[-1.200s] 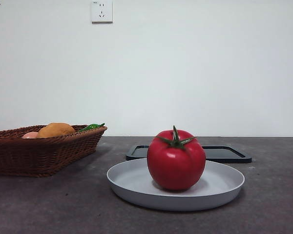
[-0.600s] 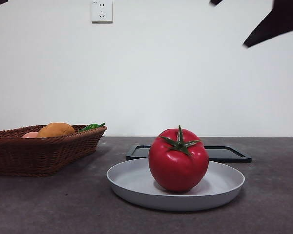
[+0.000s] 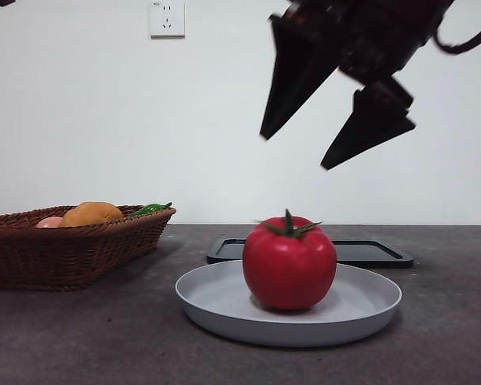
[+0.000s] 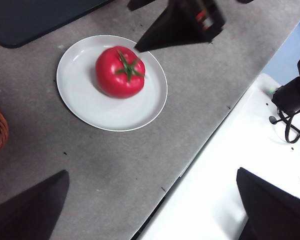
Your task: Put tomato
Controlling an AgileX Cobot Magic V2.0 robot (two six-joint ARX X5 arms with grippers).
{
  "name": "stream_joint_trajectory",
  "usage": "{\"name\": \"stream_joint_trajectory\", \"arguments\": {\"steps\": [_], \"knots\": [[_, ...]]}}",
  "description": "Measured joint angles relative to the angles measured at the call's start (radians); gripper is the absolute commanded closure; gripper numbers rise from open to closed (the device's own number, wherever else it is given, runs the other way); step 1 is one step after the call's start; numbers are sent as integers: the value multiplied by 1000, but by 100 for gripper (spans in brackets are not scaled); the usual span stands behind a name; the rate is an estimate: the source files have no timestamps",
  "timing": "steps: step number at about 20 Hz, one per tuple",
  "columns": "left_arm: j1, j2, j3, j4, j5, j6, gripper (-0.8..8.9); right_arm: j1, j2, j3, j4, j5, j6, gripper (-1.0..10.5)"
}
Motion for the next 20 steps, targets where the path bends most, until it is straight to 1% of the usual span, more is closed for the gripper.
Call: {"name": "stream_joint_trajectory", "arguments": {"steps": [2,6,8,9,10,20], "knots": [[0,0,0,0,0,0,282,18,40,0,12,25,0,454],[0,0,0,0,0,0,282,41,112,0,14,40,0,447],[0,0,0,0,0,0,282,51,135,0,28,96,0,363],[0,0,0,0,0,0,282,57,144,0,33,133,-1,338],[0,0,0,0,0,0,282,58,151,0,36,158,0,338],[0,0,0,0,0,0,283,68,161,0,51,158,0,338]]}}
